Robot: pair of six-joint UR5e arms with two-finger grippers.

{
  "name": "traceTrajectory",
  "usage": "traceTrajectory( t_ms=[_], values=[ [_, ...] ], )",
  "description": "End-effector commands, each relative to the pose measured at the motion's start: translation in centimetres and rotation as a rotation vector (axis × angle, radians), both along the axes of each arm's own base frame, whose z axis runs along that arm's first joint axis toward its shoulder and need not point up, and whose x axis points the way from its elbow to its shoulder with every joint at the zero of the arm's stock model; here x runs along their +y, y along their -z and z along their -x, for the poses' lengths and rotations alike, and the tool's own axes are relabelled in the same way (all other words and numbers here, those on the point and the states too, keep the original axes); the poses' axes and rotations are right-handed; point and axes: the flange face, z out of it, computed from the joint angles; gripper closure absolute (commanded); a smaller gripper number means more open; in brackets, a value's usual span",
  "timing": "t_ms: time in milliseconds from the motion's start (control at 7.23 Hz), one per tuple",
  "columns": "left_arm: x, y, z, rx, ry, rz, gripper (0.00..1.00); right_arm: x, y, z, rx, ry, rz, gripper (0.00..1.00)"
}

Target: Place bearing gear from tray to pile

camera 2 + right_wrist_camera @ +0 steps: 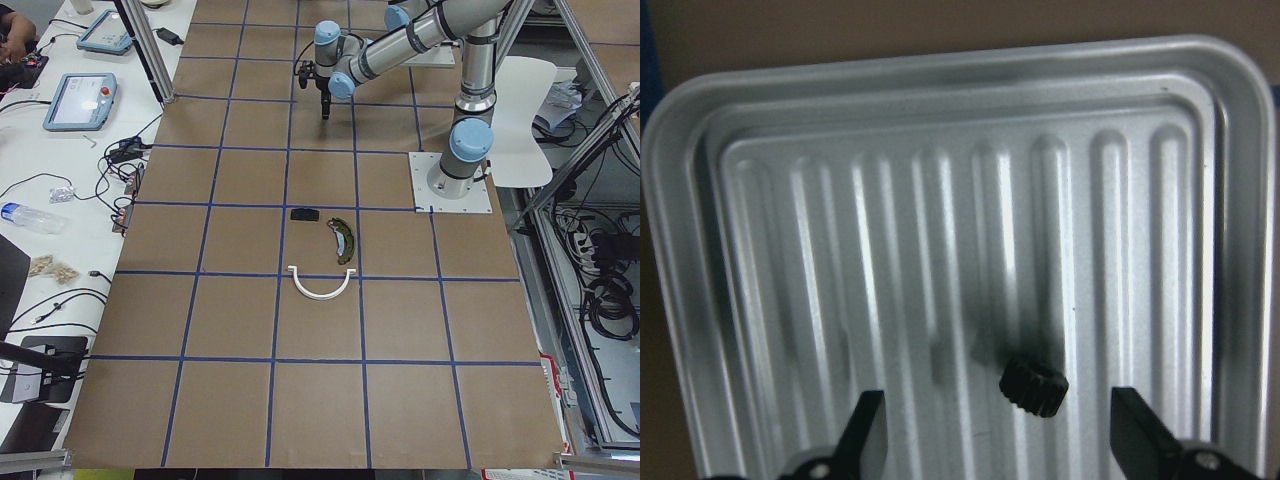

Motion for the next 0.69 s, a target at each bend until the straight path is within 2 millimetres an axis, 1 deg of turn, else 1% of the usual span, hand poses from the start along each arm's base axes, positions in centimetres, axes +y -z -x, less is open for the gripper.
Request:
traceTrajectory(
  t_ms=[0, 138, 277, 553],
  values=[
    [0.0, 0.9, 0.0, -0.004, -0.002, -0.006, 0.19, 0.1, 0.4, 0.4, -0.001, 0.000, -0.005, 0.30],
    [-0.1, 1.1, -0.1, -0.006, -0.005, -0.011, 0.30, 0.0, 0.4, 0.3, -0.008, 0.003, 0.003, 0.41],
    [0.0, 1.5, -0.1, -0.009, -0.005, -0.019, 0.32, 0.0, 0.5, 0.3, -0.007, 0.003, 0.000, 0.58],
    [0.0, 2.1, -0.1, -0.013, -0.011, -0.030, 0.33, 0.1, 0.7, 0.4, -0.007, 0.003, -0.007, 0.67]
  ],
)
